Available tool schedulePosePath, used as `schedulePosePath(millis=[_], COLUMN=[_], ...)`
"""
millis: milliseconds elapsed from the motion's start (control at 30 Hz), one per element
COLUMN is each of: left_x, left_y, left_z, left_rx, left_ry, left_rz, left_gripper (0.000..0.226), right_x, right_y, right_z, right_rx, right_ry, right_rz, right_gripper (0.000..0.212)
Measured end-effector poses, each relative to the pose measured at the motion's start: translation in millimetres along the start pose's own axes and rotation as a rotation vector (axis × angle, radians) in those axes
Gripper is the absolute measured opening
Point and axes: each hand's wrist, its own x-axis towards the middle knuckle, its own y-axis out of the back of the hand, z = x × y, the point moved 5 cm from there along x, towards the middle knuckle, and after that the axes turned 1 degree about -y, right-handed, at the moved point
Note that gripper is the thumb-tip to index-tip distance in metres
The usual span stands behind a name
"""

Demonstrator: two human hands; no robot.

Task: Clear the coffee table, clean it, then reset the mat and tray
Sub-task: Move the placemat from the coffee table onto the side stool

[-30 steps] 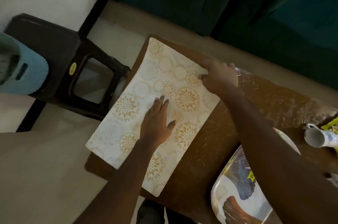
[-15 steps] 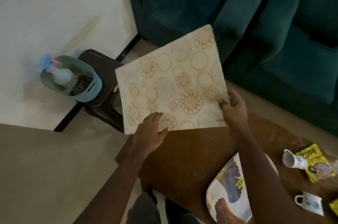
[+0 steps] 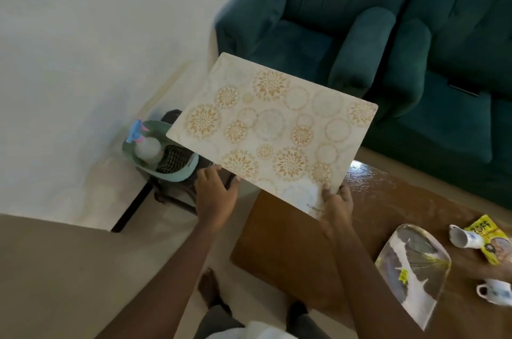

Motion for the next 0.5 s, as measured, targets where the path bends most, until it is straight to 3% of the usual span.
schedulePosePath(millis=[67, 167, 267, 333, 500], left_x=[14.0, 35.0, 57.3, 69.5, 105.7], left_y=[20.4, 39.6, 66.9, 79.7, 109.7], left_z=[-19.2, -38.9, -44.9, -44.0, -66.9], left_rx=[-0.233, -0.794, -1.184, -1.281, -1.224], left_ry=[0.161, 0.455, 0.529, 0.529, 0.547], left_rz=[-0.009, -0.159, -0.278, -0.292, -0.198], left_gripper=[0.052, 0.03, 0.014, 0.014, 0.008], right_x=[-15.8, -39.6, -57.8, -62.0, -60.7], right_y=[-28.0, -64.1, -96.8, -109.2, -151.3], right_z=[18.4, 38.5, 50.8, 51.1, 48.7], right_rx=[0.041, 0.08, 0.115, 0.1, 0.103], right_ry=[-0.019, -0.032, -0.018, -0.01, -0.058], right_rz=[0.019, 0.034, 0.018, -0.004, -0.175], right_gripper=[0.011, 0.01, 0.011, 0.011, 0.02])
